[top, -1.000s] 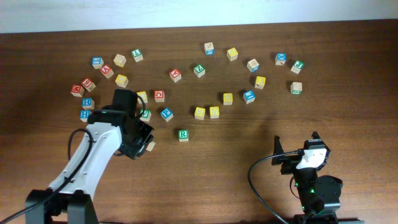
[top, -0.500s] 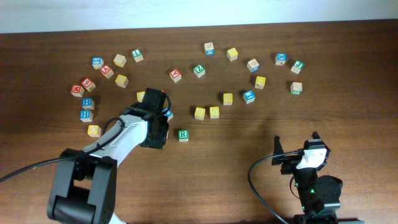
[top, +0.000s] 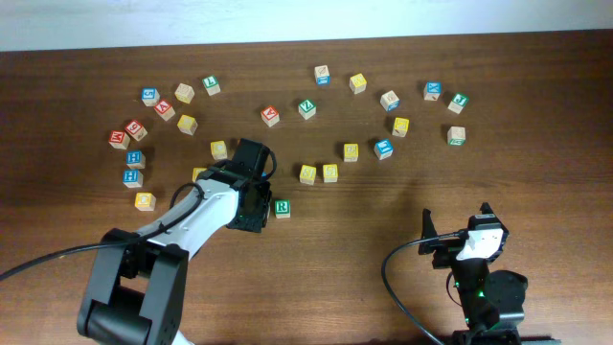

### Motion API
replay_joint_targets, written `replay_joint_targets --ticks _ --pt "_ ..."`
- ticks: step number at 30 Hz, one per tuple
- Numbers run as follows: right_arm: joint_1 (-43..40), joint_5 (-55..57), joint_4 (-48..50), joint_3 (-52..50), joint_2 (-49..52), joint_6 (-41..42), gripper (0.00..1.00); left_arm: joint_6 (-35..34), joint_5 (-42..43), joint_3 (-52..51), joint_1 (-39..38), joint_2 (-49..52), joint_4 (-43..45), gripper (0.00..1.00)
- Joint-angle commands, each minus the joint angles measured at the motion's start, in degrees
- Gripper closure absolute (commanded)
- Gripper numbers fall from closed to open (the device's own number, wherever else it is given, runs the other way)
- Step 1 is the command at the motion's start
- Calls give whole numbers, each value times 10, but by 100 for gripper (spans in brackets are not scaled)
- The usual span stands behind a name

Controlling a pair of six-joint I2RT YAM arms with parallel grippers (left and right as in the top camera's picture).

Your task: Spell out ICRA

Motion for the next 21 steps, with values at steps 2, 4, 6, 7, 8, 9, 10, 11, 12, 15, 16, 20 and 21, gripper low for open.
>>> replay_joint_targets --ticks 2,4,6,7,8,9,10,11,12,15,16,20,21 --pt "3 3 -2 -4 -2 5 2 -9 -10 0 -1 9 0 67" --pt "3 3 -2 -4 -2 5 2 -9 -10 0 -1 9 5 66" --pt "3 3 -2 -4 -2 5 2 -1 -10 0 -1 8 11 63" --pt "3 3 -2 -4 -2 5 2 23 -10 0 -1 8 15 60" --pt "3 3 -2 -4 -2 5 2 32 -10 1 -1 8 16 56" --pt "3 3 -2 -4 -2 5 2 32 -10 1 -1 8 16 54" --pt "3 3 -2 -4 -2 5 2 32 -10 1 -1 8 16 51" --pt "3 3 -2 -4 -2 5 2 32 -10 1 -1 8 16 49" --pt "3 3 -2 -4 -2 5 2 32 -10 1 -1 8 17 45" --pt "3 3 -2 -4 -2 5 2 59 -19 2 0 -4 15 41" --pt "3 3 -2 -4 -2 5 2 60 -31 2 0 -11 15 39" --pt "3 3 -2 -4 -2 5 2 121 -45 2 4 -82 14 32" --pt "3 3 -2 -4 -2 5 2 129 -45 2 4 -97 14 29"
